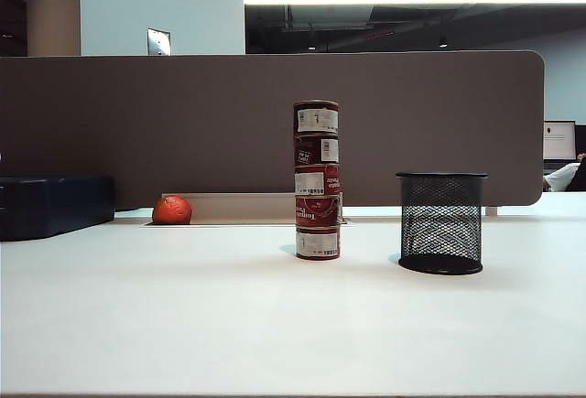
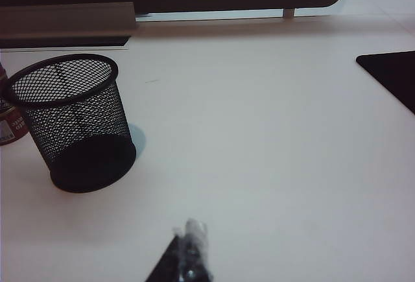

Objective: Take a can of tomato sauce from the stacked ones and place it on the table.

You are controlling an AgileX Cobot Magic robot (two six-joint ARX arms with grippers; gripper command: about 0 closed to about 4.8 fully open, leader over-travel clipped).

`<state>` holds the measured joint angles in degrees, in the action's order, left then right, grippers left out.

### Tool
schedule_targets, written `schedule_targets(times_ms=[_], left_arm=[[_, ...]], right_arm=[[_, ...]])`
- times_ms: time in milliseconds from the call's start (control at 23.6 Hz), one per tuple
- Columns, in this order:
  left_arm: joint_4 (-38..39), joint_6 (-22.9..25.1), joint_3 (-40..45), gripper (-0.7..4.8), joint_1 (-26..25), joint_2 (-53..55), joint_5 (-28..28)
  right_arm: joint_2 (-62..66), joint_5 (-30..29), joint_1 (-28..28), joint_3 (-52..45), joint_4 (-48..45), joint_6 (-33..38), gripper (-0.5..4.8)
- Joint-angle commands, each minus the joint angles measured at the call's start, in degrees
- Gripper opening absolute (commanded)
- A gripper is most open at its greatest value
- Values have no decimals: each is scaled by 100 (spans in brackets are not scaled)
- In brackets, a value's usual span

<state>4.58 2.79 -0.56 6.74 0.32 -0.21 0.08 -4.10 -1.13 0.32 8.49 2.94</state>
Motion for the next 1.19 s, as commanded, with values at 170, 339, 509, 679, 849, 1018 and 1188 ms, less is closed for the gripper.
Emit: schedule_targets(times_ms=[170, 339, 509, 679, 849, 1018, 1188], left_arm=[[-39, -2, -7, -6, -4, 4, 22], [-39, -2, -7, -6, -4, 4, 22], [-39, -2, -7, -6, -4, 4, 22], [-44, -4, -9, -6, -4, 4, 37], [-118, -2, -17, -6, -4, 4, 442], [-164, -4, -17, -6, -4, 4, 1073], [-170, -7, -17, -6, -4, 4, 1532]], right_arm=[[2, 9, -4, 13, -129, -15, -8], [2, 7, -4, 13, -131, -15, -8], [2, -11, -7, 15, -149, 4, -8], [2, -149, -7, 31, -262, 13, -8], [2, -372, -11, 345, -345, 188, -8], [4, -372, -11, 837, -199, 560, -9], [173, -382, -11, 1484, 212, 651, -8]])
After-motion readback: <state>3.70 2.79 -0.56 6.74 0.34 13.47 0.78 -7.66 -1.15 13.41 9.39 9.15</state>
